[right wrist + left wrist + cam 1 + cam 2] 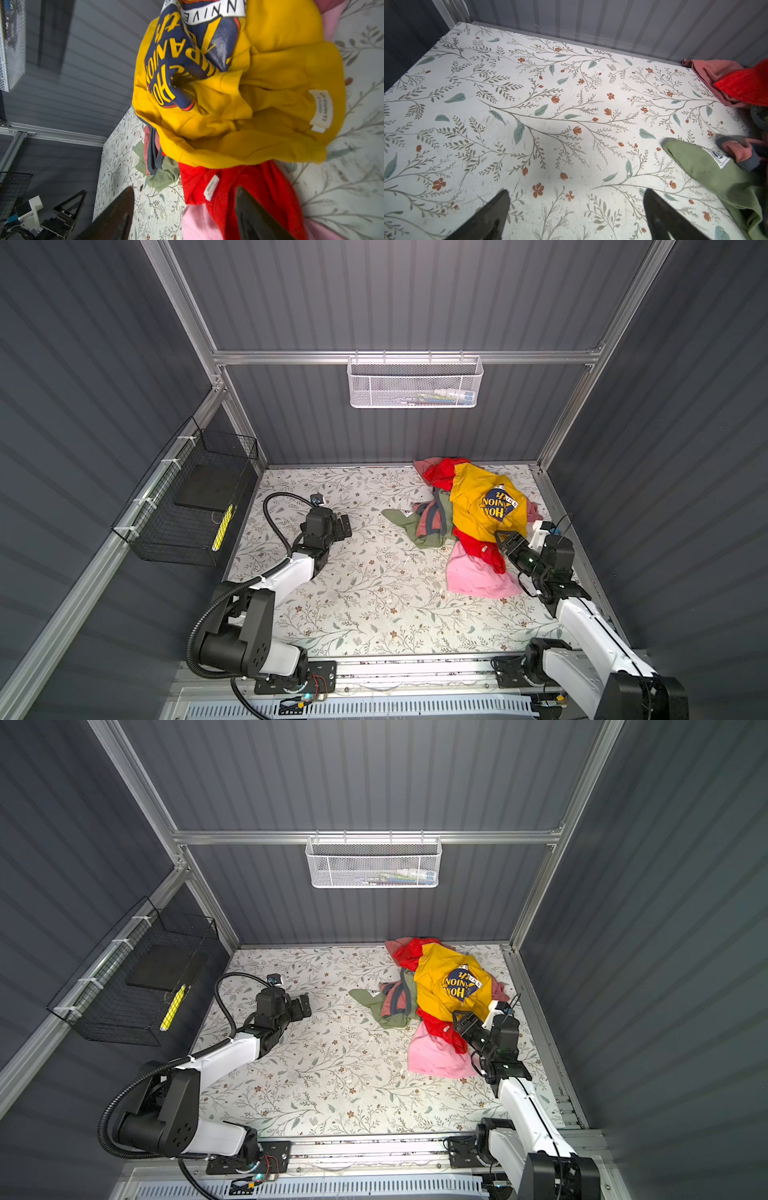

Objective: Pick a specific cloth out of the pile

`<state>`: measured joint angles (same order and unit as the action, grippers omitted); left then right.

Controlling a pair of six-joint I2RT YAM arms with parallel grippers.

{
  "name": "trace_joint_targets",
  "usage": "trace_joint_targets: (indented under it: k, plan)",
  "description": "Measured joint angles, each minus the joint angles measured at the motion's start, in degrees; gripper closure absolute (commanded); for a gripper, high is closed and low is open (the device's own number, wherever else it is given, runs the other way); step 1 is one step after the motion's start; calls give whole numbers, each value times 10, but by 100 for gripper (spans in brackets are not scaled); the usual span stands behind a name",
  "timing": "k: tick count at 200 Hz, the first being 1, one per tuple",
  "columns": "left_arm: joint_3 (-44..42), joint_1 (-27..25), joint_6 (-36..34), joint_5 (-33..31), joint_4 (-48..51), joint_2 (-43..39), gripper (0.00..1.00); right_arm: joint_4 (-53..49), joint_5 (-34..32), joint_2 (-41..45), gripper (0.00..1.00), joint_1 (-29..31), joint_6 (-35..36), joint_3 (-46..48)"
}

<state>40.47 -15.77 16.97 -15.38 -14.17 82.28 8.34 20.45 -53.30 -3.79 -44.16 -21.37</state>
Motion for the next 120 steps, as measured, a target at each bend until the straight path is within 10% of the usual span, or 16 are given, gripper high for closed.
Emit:
trace_joint_targets:
  k: [120]
  plan:
    - [0,0,9,-7,3,-1,0,-105,-62,-169,51,76,40,-87]
